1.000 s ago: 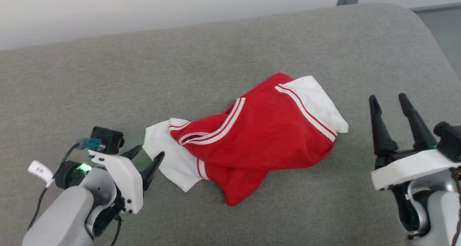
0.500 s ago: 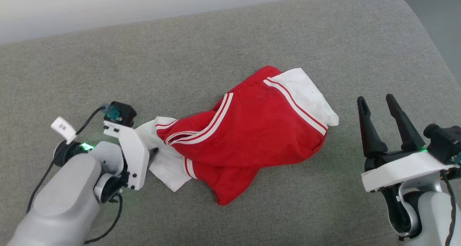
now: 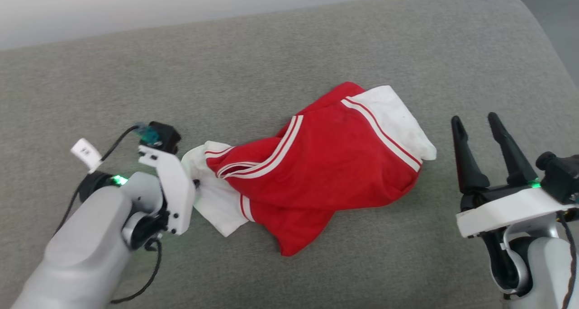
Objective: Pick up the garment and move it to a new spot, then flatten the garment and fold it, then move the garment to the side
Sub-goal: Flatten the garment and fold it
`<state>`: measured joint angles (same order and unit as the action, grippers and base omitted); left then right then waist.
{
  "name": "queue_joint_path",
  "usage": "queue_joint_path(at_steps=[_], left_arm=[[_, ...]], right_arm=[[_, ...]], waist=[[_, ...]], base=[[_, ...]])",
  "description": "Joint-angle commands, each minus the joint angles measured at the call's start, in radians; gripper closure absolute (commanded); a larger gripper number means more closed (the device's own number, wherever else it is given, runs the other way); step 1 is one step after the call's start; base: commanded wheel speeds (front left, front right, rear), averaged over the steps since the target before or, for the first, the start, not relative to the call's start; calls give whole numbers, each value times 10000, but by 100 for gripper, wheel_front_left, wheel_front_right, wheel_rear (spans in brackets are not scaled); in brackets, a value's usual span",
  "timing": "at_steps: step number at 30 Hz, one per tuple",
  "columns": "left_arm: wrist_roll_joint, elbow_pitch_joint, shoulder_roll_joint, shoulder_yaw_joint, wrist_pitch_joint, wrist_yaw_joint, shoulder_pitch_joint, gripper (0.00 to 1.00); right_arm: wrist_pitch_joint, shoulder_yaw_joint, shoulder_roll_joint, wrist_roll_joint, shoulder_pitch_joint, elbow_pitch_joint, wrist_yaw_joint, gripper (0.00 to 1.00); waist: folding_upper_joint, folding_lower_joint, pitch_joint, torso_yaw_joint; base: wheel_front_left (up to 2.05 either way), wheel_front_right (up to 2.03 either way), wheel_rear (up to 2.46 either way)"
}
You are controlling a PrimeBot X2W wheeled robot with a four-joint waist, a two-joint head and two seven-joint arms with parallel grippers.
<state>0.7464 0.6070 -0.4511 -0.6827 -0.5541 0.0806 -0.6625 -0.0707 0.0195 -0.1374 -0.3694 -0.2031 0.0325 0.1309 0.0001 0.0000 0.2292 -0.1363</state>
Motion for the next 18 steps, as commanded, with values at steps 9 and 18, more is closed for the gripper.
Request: queue_joint_path(at_steps=[9,18], left_arm=[[539,-1963,-1611,1124,601,-1065,1530,100],[1277,-3511,-2799,1850,238,-2067,3366,100]], right_arm=[[55,-272,-45,79,230,-197,-5,0],[149,-425,-13,113,385,-312,-3,0]], waist=[[-1,0,-227,705],[-1,0,-410,1082]], base=[[0,0,0],[0,0,0]])
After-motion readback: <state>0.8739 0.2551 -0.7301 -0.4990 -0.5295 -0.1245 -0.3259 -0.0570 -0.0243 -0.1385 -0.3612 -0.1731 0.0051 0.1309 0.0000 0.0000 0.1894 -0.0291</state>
